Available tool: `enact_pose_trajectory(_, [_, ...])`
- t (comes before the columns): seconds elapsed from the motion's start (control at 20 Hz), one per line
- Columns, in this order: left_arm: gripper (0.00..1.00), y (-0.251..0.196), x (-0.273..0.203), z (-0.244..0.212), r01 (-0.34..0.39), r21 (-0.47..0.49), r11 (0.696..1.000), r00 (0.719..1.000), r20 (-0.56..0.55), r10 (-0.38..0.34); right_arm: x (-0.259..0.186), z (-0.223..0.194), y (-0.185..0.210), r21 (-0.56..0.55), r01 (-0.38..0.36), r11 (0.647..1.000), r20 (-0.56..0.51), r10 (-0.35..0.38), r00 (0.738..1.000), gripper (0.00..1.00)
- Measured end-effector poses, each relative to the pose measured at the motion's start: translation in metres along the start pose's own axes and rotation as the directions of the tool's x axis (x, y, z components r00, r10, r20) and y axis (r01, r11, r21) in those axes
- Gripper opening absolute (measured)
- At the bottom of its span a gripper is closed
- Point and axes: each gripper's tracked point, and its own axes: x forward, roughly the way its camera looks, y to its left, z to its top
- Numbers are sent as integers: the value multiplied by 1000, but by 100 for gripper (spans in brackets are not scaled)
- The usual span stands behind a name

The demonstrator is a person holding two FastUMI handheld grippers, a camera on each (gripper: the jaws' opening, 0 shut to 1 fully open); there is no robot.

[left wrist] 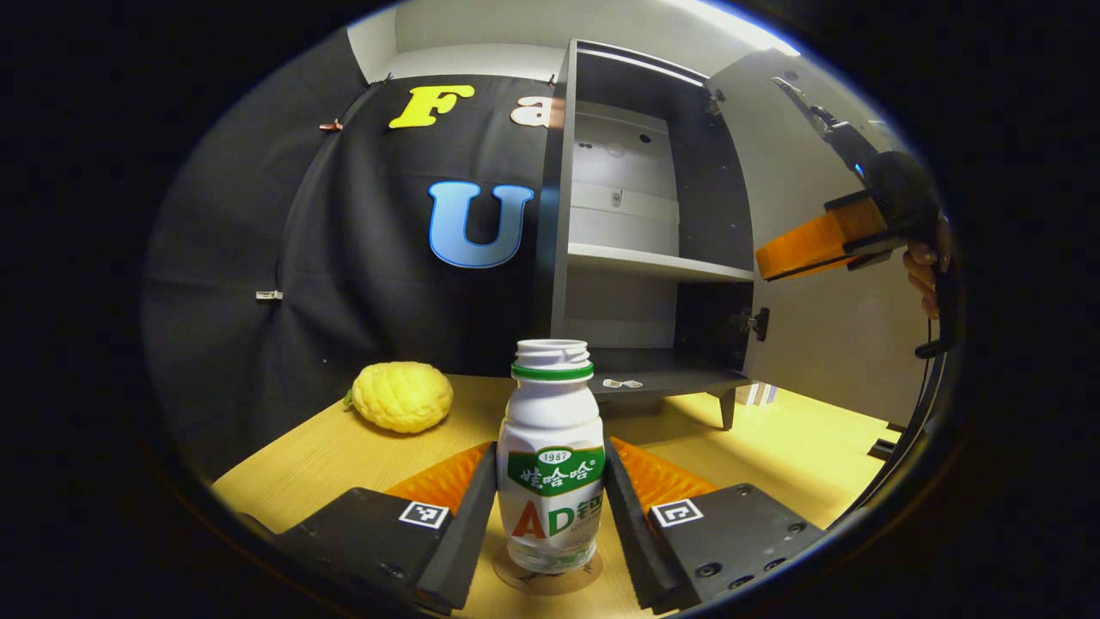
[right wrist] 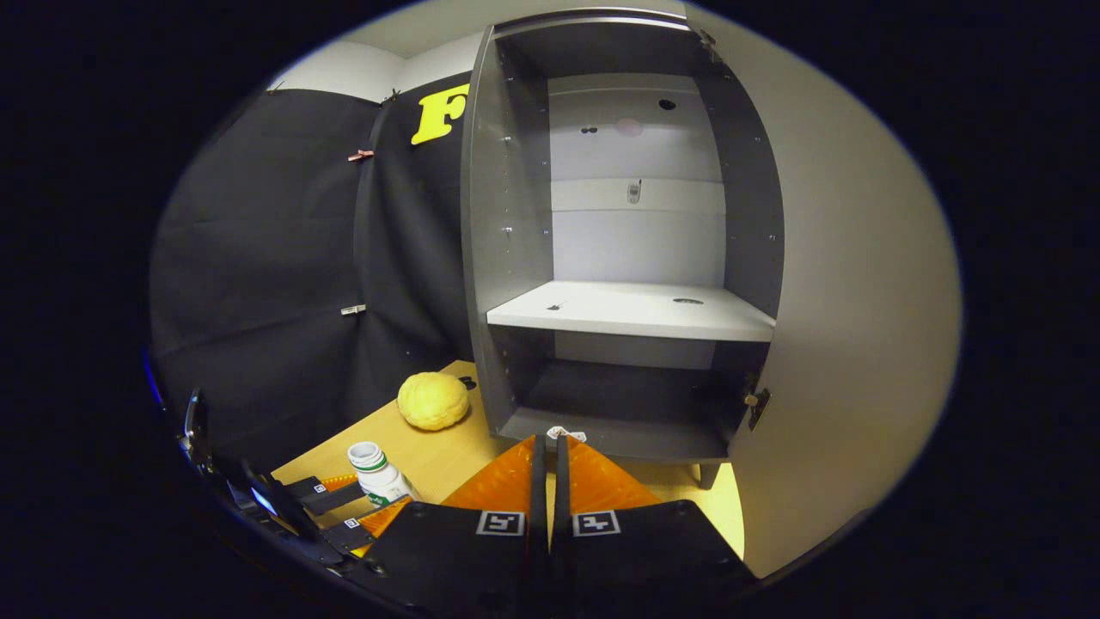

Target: Open the cabinet door with the right hand, grasp the bottle in the cabinet with the left hand and place it on the coaster, then close the cabinet door with the right hand.

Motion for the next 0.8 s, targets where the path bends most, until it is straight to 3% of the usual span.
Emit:
enact_pose_trajectory(0.15, [71,1,5,-9,9,-38,999,1000,-1,-9,0,-7,8,18,-27,999,-31,27,999,6])
enact_pose_trajectory(0.35, [71,5,8,-21,-7,16,1000,1000,-8,7,4,-17,12,28,-36,999,-54,37,998,6])
enact_pose_trajectory(0.65, [72,5,4,-25,12,6,1000,1000,-2,-12,10,-30,25,132,-71,989,-113,86,990,6])
enact_pose_trajectory(0.8, [76,5,5,-21,18,18,1000,1000,-2,-18,10,-27,26,121,-72,990,-105,84,991,6])
